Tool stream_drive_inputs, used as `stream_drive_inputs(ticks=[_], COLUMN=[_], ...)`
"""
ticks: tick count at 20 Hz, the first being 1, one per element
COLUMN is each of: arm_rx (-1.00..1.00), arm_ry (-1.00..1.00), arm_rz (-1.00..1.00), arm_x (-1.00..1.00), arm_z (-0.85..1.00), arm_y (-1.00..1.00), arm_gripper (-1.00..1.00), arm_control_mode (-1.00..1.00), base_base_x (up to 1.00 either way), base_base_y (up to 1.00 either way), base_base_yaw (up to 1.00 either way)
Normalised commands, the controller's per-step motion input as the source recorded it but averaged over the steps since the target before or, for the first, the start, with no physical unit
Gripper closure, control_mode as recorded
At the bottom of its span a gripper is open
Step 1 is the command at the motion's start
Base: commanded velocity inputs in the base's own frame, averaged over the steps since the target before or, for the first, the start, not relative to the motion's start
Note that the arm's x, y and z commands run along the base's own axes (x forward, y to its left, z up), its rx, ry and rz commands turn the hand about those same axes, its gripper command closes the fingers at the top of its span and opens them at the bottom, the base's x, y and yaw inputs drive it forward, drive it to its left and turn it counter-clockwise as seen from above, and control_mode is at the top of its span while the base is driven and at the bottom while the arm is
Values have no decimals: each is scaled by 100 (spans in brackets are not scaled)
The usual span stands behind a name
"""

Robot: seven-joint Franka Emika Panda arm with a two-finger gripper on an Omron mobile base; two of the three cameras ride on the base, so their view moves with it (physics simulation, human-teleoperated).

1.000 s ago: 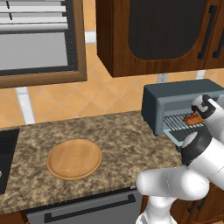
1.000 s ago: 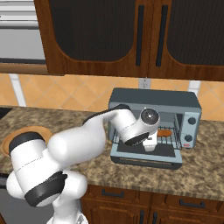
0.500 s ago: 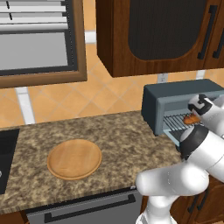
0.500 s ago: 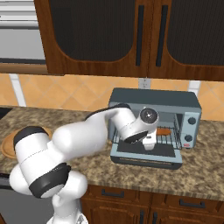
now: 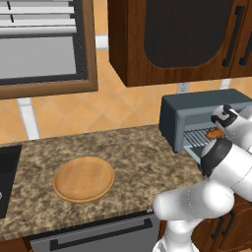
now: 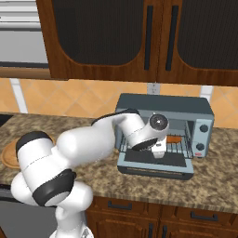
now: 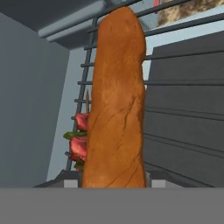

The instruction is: Pick up the kebab skewer and baguette bread, and place them inside the toaster oven. Close the toaster oven door and start by setting the timer.

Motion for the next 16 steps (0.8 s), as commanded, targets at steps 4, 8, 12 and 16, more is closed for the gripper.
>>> stream_drive_inputs(ticks=[4, 8, 12, 16], arm_rx=[0, 0, 0, -22], arm_ry=[0, 0, 0, 0], arm_rz=[0, 0, 0, 33], arm_x=[0, -29, -75, -80], arm_z=[0, 10, 30, 12], arm_y=[0, -5, -34, -9], arm_gripper=[-100, -100, -100, -100], arm_control_mode=[-100, -100, -100, -100], base_base_x=[0, 0, 0, 0], base_base_y=[0, 0, 0, 0], base_base_yaw=[0, 0, 0, 0])
